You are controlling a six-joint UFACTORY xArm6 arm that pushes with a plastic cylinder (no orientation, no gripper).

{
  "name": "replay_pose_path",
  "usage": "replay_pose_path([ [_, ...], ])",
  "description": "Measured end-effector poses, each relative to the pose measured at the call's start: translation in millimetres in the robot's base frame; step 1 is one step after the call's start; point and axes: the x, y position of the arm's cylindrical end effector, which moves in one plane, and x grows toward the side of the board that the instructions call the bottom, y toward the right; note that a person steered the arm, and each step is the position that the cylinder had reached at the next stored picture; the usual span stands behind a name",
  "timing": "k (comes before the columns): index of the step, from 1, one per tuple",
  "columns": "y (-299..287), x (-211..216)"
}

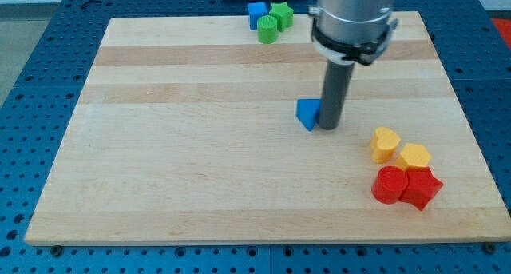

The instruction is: Push the blue triangle towards the top left

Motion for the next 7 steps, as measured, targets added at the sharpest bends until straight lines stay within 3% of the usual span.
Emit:
replay_pose_path([
  [2,-48.7,-12.9],
  [5,-81.2,-114.4],
  [7,-164.8,-127.8],
])
